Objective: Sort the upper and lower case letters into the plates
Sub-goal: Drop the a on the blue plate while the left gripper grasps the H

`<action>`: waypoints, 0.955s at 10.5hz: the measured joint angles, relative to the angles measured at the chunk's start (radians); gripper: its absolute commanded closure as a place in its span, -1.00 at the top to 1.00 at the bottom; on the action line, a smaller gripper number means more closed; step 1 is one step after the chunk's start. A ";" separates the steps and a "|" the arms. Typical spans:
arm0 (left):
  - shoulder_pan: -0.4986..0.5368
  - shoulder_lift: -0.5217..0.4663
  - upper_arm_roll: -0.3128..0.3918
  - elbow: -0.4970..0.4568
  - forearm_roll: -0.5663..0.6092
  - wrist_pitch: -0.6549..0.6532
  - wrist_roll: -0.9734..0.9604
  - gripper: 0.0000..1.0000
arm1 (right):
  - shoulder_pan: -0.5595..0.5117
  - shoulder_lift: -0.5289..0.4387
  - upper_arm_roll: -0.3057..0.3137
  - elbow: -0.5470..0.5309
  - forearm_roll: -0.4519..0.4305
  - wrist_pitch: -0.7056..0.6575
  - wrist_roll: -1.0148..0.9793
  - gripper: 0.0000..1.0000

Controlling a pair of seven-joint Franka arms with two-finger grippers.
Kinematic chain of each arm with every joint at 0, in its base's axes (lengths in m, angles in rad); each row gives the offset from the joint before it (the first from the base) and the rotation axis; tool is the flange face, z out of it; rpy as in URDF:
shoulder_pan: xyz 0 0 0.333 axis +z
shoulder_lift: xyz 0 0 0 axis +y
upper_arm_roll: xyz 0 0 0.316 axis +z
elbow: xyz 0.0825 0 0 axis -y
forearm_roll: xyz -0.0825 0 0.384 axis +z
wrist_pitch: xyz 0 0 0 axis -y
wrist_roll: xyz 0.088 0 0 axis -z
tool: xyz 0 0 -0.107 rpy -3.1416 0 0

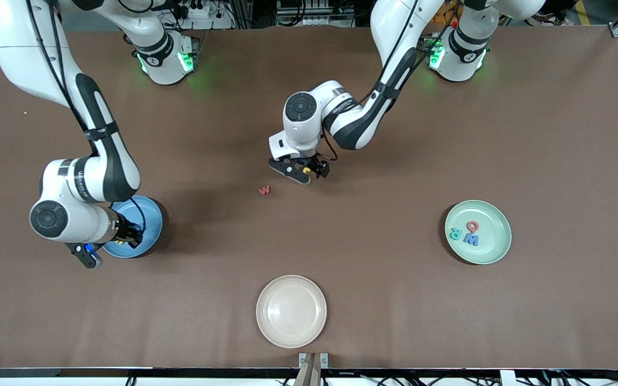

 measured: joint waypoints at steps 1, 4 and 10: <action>0.000 0.011 0.001 0.001 0.000 0.004 0.004 1.00 | -0.033 0.000 0.000 -0.003 0.000 0.005 -0.073 -0.76; 0.000 0.036 0.001 0.005 0.000 0.015 0.004 1.00 | -0.097 -0.002 0.001 -0.002 0.000 -0.007 -0.185 1.00; -0.011 0.065 0.001 0.010 0.000 0.026 -0.001 0.52 | 0.015 -0.010 0.022 0.078 0.014 -0.115 -0.029 1.00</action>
